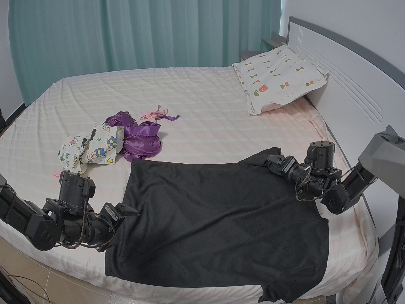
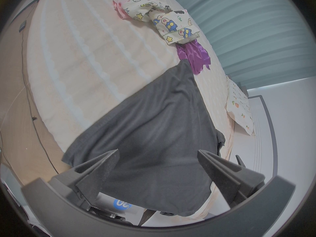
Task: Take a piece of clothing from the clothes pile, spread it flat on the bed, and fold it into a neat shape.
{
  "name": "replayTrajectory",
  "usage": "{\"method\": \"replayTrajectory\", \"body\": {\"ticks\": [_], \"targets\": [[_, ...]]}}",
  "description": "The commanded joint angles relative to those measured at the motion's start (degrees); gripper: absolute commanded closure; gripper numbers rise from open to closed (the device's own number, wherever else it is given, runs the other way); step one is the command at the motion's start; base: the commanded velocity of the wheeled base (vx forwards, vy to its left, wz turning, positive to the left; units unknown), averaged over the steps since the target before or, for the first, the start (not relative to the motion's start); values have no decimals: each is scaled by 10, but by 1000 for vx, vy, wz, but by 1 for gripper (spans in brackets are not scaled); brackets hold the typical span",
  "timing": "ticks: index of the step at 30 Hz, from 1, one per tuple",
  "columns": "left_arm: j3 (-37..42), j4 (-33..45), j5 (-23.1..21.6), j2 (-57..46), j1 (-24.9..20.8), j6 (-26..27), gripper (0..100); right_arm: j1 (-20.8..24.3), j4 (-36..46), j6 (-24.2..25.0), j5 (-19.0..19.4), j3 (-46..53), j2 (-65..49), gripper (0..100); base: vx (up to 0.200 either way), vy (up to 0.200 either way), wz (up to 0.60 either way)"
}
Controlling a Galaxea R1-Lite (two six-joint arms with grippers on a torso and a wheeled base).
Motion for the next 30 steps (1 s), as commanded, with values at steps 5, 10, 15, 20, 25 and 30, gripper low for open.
{"method": "replayTrajectory", "body": {"ticks": [5, 10, 15, 20, 25, 30], "targets": [[2, -22, -1, -14, 8, -10, 0, 47, 2, 4, -26, -102, 83, 0, 0, 0, 0], [3, -31, 3, -11, 9, -22, 0, 83, 2, 3, -42, -160, 126, 0, 0, 0, 0], [5, -32, 6, -9, 15, -30, 0, 87, 3, 2, -56, -180, 148, 0, 0, 0, 0], [6, -32, 3, -9, 16, -40, 0, 84, 3, 2, -56, -181, 150, 0, 0, 0, 0], [10, -32, 2, -10, 17, -39, 0, 82, 2, 2, -58, -181, 149, 0, 120, 0, 0], [10, -32, 1, -9, 17, -39, 0, 77, 2, -2, -59, -185, 151, 0, 0, 0, 0]]}}
